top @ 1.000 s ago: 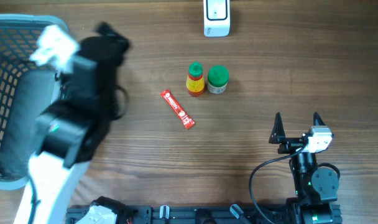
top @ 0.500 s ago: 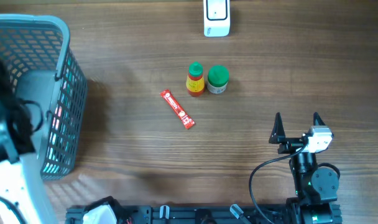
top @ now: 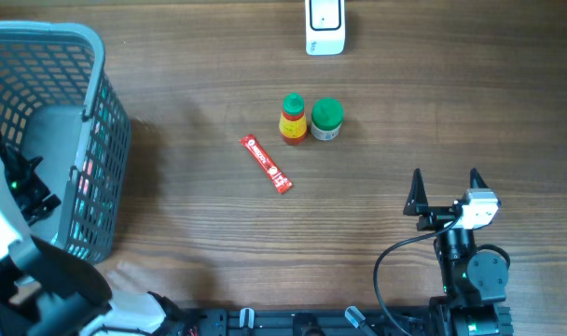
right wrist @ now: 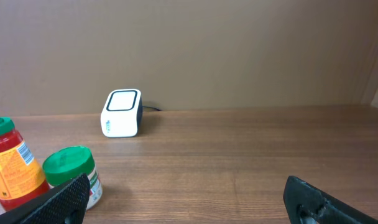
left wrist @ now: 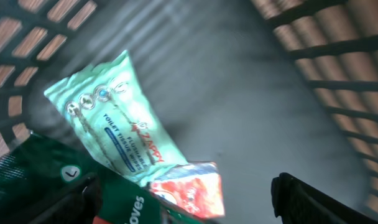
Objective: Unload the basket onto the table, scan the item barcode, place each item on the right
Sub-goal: 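Reach into the basket and grasp the mint-green wipes pack with left gripper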
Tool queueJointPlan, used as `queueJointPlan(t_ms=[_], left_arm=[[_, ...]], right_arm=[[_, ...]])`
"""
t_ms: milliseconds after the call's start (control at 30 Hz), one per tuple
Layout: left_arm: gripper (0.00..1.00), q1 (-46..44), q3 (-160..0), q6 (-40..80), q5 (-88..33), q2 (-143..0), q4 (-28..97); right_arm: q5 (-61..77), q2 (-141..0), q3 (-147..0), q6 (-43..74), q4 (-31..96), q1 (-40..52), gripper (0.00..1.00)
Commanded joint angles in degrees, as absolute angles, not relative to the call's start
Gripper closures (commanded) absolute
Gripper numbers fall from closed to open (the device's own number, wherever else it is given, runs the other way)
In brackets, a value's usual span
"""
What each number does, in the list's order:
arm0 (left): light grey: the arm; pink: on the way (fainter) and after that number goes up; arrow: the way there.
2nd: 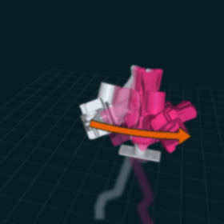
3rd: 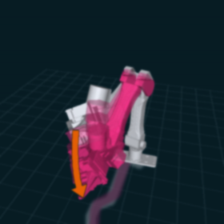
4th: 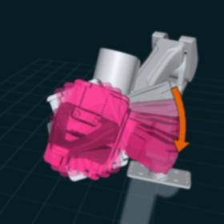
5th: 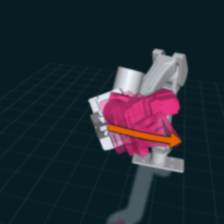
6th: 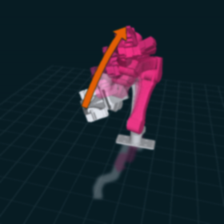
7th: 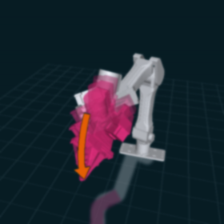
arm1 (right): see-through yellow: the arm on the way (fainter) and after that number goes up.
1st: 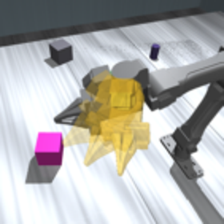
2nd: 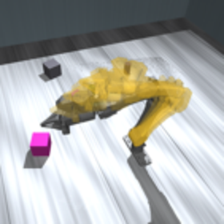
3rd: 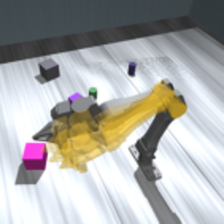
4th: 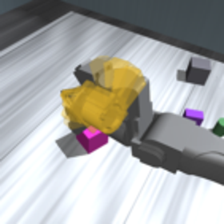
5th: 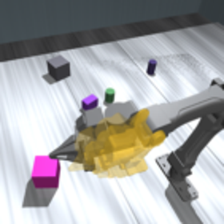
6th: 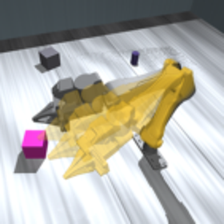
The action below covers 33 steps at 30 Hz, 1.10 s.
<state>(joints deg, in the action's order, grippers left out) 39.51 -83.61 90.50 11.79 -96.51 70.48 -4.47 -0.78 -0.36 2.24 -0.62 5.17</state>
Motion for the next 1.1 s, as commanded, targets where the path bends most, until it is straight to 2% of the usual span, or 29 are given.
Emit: queueJointPlan(t_ms=[0, 133, 300, 367, 467, 533, 600, 633, 667, 833, 1067], left_arm=[[0.12, 39.6, -83.5, 94.1, 8.8, -102.2, 71.0], [0.21, 39.6, -83.5, 94.1, 8.7, -108.3, 72.3], [0.17, 39.6, -83.2, 94.1, 7.9, -114.1, 74.1], [0.27, 39.6, -80.5, 94.1, 7.5, -115.1, 73.1], [0.32, 39.6, -76.1, 94.1, 7.3, -115.1, 70.2], [0.55, 39.6, -73.0, 94.1, 7.0, -115.1, 68.5], [0.73, 39.7, -72.0, 94.1, 6.9, -115.1, 67.9], [0.87, 39.7, -72.1, 93.4, 6.8, -114.8, 67.9], [0.94, 39.7, -72.1, 93.4, 6.9, -114.5, 67.9], [0.96, 40.2, -77.1, 91.2, 6.9, -110.1, 70.8], [0.96, 40.4, -93.1, 85.6, 6.9, -99.3, 77.0]], right_arm=[[-3.7, -0.4, -0.3, 1.6, -0.8, 5.4, 0.00], [-3.7, -0.4, -0.3, 1.6, -0.8, 5.4, 0.00], [-3.7, -0.4, -0.3, 1.6, -0.8, 5.4, 0.00], [-3.7, -0.4, -0.3, 1.6, -0.8, 5.4, 0.00], [-3.7, -0.4, -0.3, 1.6, -0.8, 5.4, 0.00], [-3.7, -0.4, -0.3, 1.6, -0.8, 5.4, 0.00], [-3.7, -0.4, -0.3, 1.6, -0.8, 5.4, 0.00], [-3.7, -0.4, -0.3, 1.6, -0.8, 5.4, 0.00], [-3.7, -0.4, -0.3, 1.6, -0.8, 5.4, 0.00], [-3.7, -0.4, -0.3, 1.6, -0.8, 5.4, 0.00], [-3.7, -0.4, -0.3, 1.6, -0.8, 5.4, 0.00]])
